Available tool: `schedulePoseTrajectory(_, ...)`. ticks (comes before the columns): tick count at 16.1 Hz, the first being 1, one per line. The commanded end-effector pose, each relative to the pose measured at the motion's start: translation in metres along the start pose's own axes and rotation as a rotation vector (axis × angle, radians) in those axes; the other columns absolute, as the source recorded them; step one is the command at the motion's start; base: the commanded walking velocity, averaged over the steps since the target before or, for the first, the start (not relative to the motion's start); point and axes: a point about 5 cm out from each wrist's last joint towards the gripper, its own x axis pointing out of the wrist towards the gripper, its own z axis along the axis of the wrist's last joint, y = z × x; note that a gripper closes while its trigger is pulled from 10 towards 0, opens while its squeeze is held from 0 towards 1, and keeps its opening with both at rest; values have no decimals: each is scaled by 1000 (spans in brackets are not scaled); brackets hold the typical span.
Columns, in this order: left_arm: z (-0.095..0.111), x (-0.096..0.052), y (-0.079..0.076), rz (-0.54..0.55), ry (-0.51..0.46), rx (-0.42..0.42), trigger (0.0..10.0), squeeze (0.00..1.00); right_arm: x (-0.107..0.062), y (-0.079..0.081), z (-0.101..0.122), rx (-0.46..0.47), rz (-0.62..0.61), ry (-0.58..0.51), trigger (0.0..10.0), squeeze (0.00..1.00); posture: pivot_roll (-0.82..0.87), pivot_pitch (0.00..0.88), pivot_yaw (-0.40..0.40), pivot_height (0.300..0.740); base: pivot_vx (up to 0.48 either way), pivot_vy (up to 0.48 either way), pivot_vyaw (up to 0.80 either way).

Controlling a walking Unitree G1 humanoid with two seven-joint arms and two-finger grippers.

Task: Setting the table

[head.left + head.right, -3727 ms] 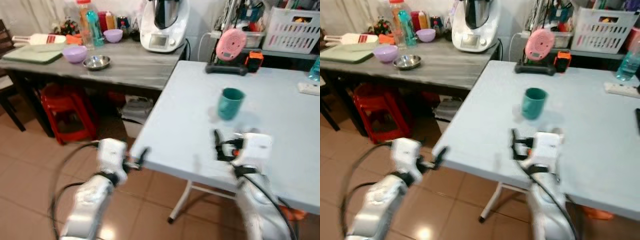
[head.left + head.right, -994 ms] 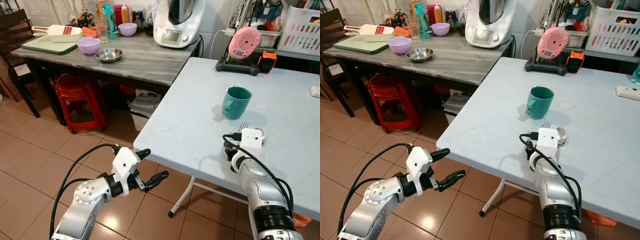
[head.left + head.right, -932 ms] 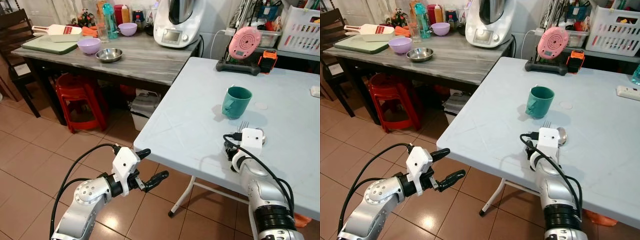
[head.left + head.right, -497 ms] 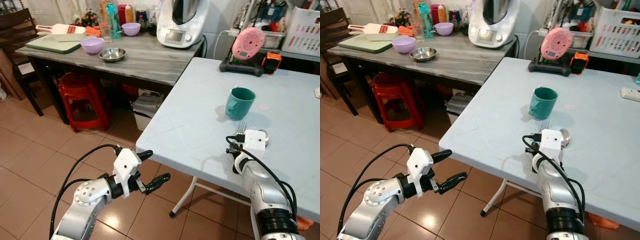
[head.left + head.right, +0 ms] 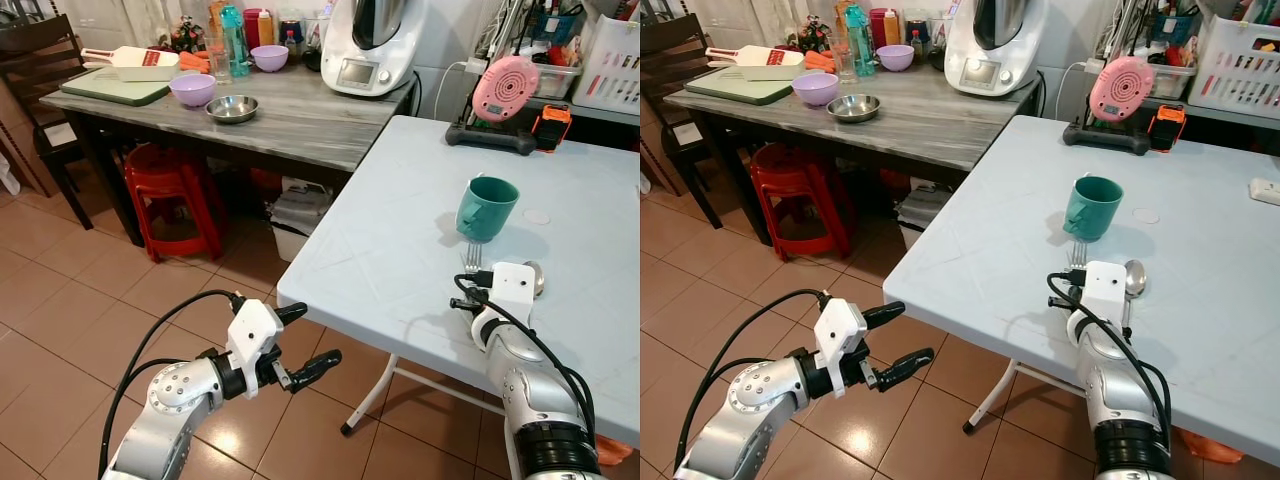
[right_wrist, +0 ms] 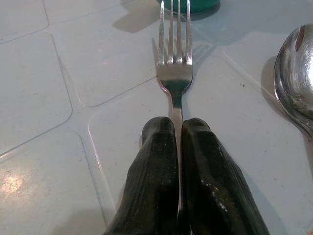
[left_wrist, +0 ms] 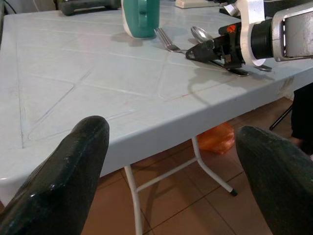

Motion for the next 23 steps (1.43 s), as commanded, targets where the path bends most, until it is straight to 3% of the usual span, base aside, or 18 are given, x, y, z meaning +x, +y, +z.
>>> schedulePoseTrajectory(1, -3, -2, 0, -4, 17, 11, 10000, 0, -2, -11, -16, 23, -49, 67, 0, 0, 24, 0, 6, 740, 0, 0, 0)
schedulePoseTrajectory(4, -4, -4, 1, 13, 24, 21, 10000, 0, -4, -13, -14, 59, -72, 47, 0, 0, 26, 0, 15, 740, 0, 0, 0)
schedulePoseTrajectory(6, 0, -4, 10, 63, 5, -1, 10000, 0, -7, -15, -10, 101, -91, 28, 0, 0, 30, 0, 20, 740, 0, 0, 0)
schedulePoseTrajectory(8, 4, -7, 26, 199, -45, -39, 10000, 0, -10, -19, 1, 123, -109, -23, 0, 0, 12, 0, 33, 740, 0, 0, 0)
schedulePoseTrajectory(10, 5, -8, 33, 298, -65, -26, 10000, 0, -13, -23, 6, 131, -123, -48, 0, 0, -20, 0, 68, 740, 0, 0, 0)
schedulePoseTrajectory(11, 9, -10, 44, 435, -102, -70, 10000, 0, -20, -23, 12, 130, -135, -90, 157, 0, -50, 0, 100, 740, 0, 0, 0)
schedulePoseTrajectory(14, 14, 1, 51, 543, -83, -62, 10000, 0, -30, -30, 12, 148, -167, -117, 706, 0, -76, 0, 125, 740, 0, 0, 0)
schedulePoseTrajectory(17, 9, 10, 55, 584, -86, -115, 10000, 0, -33, -27, 13, 155, -168, -139, 0, 0, -132, 0, 140, 740, 0, 0, 0)
schedulePoseTrajectory(18, 9, 14, 54, 588, -90, -137, 10000, 0, -35, -23, 20, 135, -150, -166, 6941, 0, -136, 0, 140, 740, 0, 0, 0)
schedulePoseTrajectory(19, 11, 19, 52, 587, -95, -138, 10000, 0, -37, -20, 25, 112, -132, -191, 10000, 0, -126, 0, 130, 740, 0, 0, 0)
schedulePoseTrajectory(21, 16, 21, 57, 621, -127, -157, 10000, 0, -37, -14, 35, 123, -98, -257, 10000, 0, -98, 0, 112, 740, 0, 0, 0)
schedulePoseTrajectory(23, 23, 13, 66, 703, -176, -159, 10000, 0, -43, -2, 52, 102, -49, -386, 10000, 0, -44, 0, 49, 740, 0, 0, 0)
